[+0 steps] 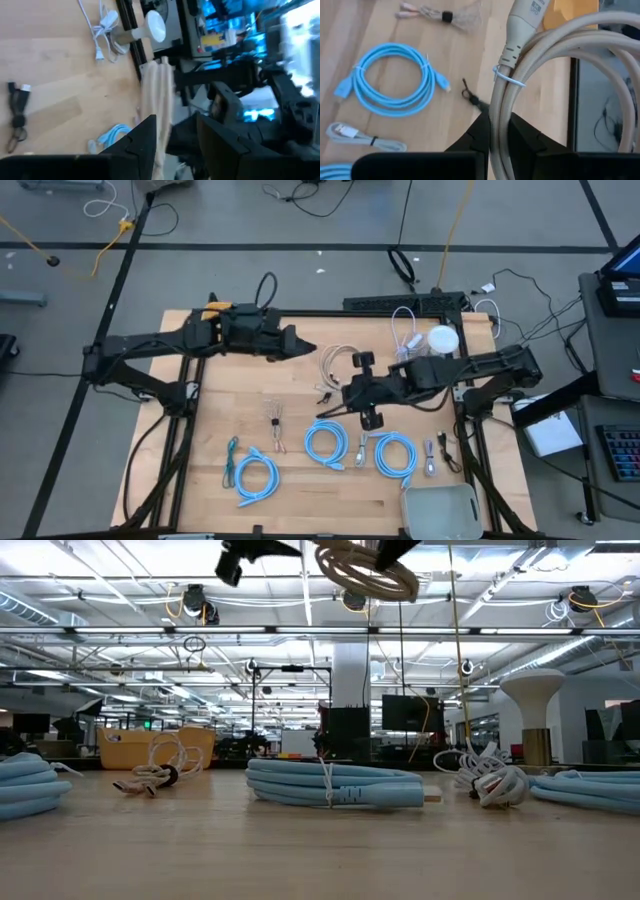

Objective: Pick & Place USB Port
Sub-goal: Put the gray hdmi cable into the yellow bin

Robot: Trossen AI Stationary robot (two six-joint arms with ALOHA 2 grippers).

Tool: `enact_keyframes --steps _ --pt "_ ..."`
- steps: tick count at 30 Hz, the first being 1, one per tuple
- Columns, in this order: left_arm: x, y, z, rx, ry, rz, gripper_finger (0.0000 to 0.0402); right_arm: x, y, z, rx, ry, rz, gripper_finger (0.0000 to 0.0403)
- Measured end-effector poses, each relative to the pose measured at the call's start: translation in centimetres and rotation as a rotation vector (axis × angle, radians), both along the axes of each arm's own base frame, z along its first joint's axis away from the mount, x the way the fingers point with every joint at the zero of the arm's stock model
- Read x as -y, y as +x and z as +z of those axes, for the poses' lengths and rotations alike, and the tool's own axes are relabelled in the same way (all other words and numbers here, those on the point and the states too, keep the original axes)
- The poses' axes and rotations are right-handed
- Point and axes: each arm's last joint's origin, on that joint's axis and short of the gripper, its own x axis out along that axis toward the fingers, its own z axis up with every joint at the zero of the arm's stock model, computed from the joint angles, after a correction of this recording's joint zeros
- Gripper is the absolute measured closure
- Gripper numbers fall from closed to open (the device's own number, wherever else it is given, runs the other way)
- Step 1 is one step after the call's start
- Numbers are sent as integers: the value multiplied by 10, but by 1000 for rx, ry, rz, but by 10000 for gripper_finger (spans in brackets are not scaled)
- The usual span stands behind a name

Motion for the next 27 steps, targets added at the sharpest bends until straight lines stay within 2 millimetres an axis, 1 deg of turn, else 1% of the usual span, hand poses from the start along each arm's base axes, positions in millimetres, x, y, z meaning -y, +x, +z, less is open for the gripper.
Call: enact_keyframes --steps 2,4,9,12,15,22,25,27 --pt "-1 2 -8 6 -7 0 257 -4 -3 3 12 10 -2 371" --pt "0 2 -11 -18 -5 -18 256 -7 -7 4 2 18 -1 371" --pt "0 6 -13 -12 14 -63 256 -10 -6 5 34 37 -8 371" --pt "0 10 -11 29 22 -75 253 -9 -6 5 34 37 -11 371" --pt "1 11 -12 25 6 -91 234 -8 -5 6 40 38 -15 371" --pt "4 18 -19 15 -30 -136 166 -3 -1 8 74 43 -27 371" --pt "5 28 -19 62 -37 -161 149 -3 0 8 83 43 -25 371" --pt "6 35 -25 76 -43 -163 145 -3 2 7 88 45 -23 371"
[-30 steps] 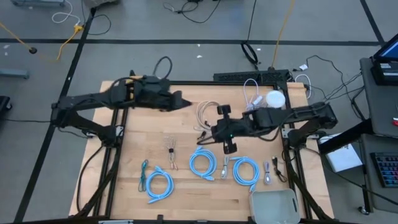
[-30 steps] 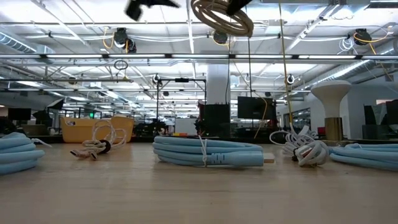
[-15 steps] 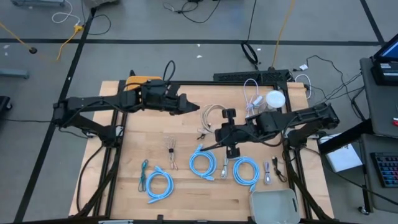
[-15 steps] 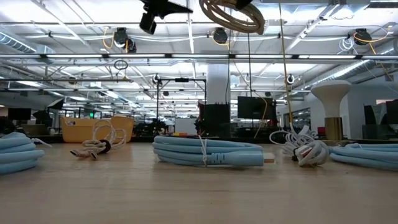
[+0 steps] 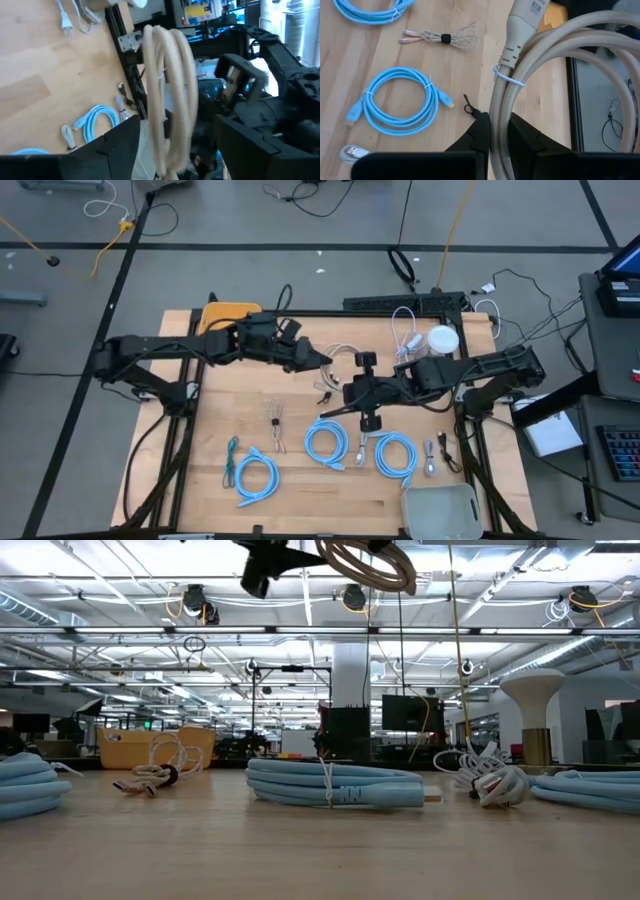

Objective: Pick & Place USB Port
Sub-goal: Put the gray hdmi cable into the yellow bin

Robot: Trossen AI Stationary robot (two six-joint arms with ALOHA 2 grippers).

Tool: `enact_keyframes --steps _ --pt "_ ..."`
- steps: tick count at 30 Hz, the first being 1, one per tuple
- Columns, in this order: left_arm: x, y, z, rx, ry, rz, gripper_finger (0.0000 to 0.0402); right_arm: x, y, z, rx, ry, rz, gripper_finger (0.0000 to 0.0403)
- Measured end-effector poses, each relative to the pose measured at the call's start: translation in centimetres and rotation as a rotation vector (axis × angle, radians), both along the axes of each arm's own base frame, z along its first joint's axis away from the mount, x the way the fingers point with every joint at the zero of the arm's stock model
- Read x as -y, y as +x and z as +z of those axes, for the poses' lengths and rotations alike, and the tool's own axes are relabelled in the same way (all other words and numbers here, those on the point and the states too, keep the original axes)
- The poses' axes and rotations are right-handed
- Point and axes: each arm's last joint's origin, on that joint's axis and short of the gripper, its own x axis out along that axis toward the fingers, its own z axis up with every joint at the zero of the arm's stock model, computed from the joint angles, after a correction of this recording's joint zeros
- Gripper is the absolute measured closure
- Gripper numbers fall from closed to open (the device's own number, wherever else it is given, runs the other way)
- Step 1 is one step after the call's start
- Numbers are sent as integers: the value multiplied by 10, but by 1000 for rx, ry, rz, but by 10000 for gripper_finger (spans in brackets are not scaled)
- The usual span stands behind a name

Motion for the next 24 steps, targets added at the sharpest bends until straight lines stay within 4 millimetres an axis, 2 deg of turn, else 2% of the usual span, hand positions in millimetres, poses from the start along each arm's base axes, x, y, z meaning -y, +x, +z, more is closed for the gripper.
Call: enact_keyframes --steps 4,7,9,14,20,24 --pt "-1 13 -4 55 -17 -15 162 -1 4 -5 -21 -8 1 371" --pt "-1 18 -9 51 -41 -24 198 -1 3 -6 -27 -7 4 371" --pt "-1 20 -13 41 -47 -29 238 -1 4 -6 -25 -5 0 371" --pt "-1 21 -13 47 -26 -44 374 0 4 -5 -19 -5 -5 371" --pt "-4 21 -13 48 -33 -38 379 0 5 -4 -10 -3 -1 365" --pt "-11 12 -9 30 -18 -20 388 -8 6 0 52 -1 26 314"
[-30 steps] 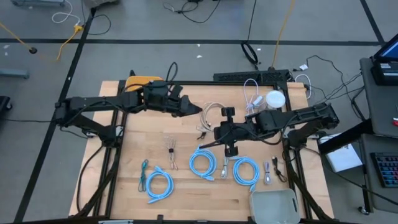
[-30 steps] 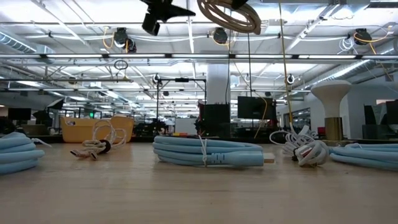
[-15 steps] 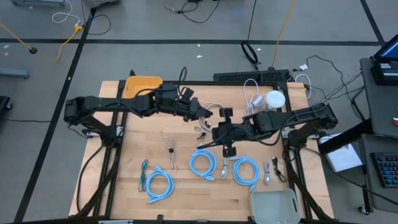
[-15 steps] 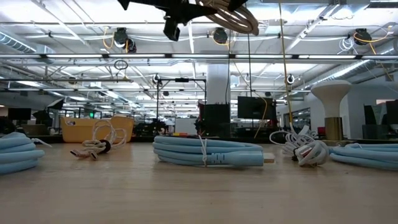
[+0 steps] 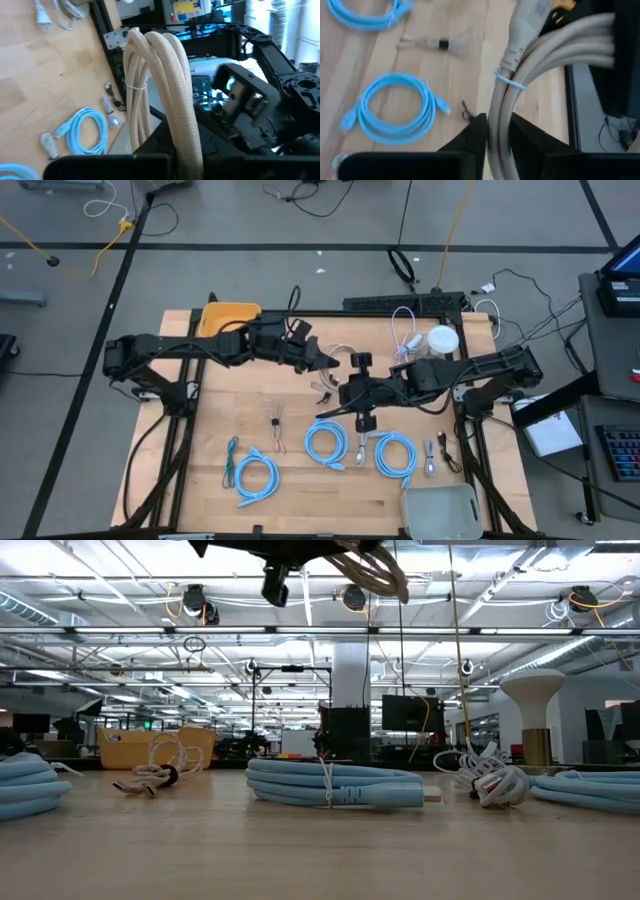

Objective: Pick & Place USB Port
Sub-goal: Put the gray hdmi cable into the yellow bin

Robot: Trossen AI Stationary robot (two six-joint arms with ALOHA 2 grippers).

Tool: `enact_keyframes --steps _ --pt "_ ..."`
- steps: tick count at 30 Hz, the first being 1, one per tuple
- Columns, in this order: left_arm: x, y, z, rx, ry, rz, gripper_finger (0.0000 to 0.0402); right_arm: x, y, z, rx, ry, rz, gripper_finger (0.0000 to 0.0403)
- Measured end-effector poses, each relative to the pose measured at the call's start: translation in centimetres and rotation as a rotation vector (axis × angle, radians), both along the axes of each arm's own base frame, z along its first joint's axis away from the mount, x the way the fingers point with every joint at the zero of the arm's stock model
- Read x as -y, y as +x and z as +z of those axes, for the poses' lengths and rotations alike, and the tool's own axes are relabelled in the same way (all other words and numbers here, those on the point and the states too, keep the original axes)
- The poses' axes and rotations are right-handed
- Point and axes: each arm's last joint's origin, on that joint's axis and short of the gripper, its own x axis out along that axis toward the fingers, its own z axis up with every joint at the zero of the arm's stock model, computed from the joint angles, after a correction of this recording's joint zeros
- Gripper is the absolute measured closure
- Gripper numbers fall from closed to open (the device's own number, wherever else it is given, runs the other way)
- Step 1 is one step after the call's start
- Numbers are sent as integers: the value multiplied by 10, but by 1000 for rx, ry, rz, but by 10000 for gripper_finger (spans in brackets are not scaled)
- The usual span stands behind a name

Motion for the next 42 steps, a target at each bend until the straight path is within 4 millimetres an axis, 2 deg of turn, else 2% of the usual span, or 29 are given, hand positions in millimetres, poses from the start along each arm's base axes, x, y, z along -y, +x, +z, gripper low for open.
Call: enact_keyframes --steps 6,12,15,19,22,27,31,34,39,42 --pt "-28 -27 3 -126 69 148 391 -12 -5 17 126 39 45 246" --pt "-46 -74 14 -286 157 282 391 -15 -12 25 165 47 53 219" --pt "-48 -97 13 -403 184 358 391 -16 -14 24 151 59 51 218" --pt "-42 -132 15 -574 237 421 391 -14 -14 24 147 61 37 220" --pt "-40 -153 18 -665 308 541 391 -15 -14 24 149 68 32 224" --pt "-37 -175 19 -791 398 624 391 -15 -14 25 160 82 25 226" --pt "-37 -182 10 -931 484 658 391 -15 -13 26 171 85 24 225" --pt "-37 -185 -9 -986 505 653 391 -15 -13 26 172 87 24 228" --pt "-36 -199 -51 -937 499 696 391 -15 -13 26 172 96 15 230" --pt "-35 -213 -72 -833 490 755 391 -15 -13 25 172 109 3 229"
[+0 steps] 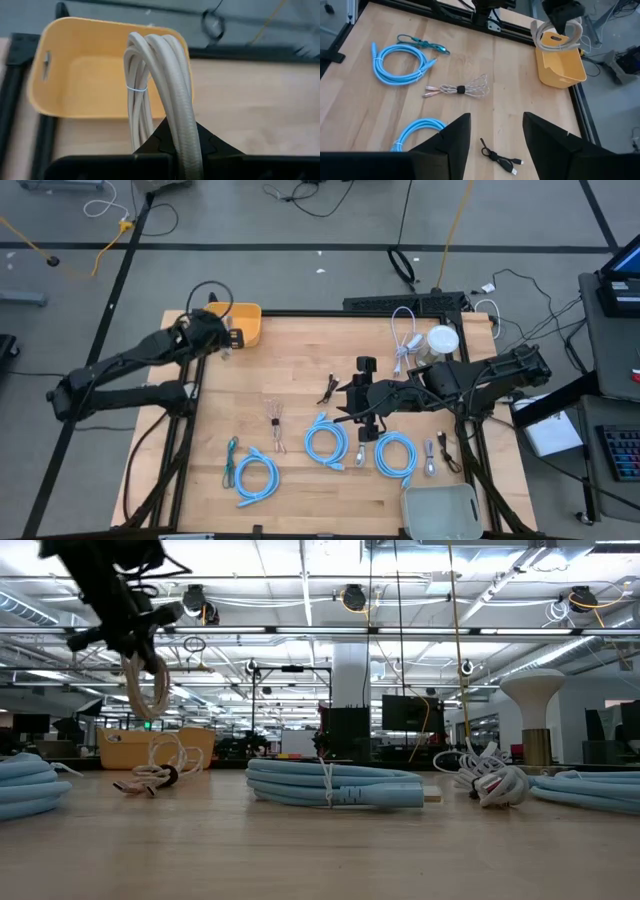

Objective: Pick & Place USB Port
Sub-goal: Put the gray hdmi cable into the yellow bin

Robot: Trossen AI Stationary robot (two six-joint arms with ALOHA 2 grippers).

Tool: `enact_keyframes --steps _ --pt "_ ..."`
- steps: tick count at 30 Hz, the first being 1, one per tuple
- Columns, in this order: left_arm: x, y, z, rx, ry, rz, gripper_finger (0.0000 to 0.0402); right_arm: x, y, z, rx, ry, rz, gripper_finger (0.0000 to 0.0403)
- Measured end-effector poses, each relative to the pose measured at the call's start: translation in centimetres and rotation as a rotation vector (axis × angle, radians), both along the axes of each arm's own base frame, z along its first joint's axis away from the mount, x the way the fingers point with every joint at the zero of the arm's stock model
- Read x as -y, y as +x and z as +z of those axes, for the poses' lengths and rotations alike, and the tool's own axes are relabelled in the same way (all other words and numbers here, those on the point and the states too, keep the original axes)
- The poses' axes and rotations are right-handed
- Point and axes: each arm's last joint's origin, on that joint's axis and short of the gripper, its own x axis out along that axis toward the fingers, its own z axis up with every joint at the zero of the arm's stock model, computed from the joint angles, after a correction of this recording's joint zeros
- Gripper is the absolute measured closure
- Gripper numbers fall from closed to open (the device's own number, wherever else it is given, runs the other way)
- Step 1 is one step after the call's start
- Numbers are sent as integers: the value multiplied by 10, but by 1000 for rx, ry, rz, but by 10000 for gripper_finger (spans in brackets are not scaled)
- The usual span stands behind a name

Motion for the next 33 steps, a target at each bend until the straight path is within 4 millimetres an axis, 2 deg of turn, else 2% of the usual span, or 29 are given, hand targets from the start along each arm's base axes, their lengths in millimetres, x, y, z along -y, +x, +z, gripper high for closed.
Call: enact_keyframes --steps 3,6,9,16,23,27,33 --pt "1 -17 -19 85 40 67 391 0 0 -2 0 16 -10 227" --pt "2 -28 -28 178 82 94 391 0 1 -7 -11 27 -19 228" --pt "3 -38 -37 174 90 136 391 -1 1 -9 -13 39 -30 230" --pt "-16 -47 -38 186 145 139 391 -2 7 -13 37 55 -28 227" --pt "-43 -60 -52 159 28 136 391 -3 9 -15 55 59 -27 227" --pt "-56 -67 -51 211 48 127 391 -3 9 -15 55 60 -29 229" --pt "-59 -75 -52 201 42 127 392 0 9 -15 56 67 -42 230"
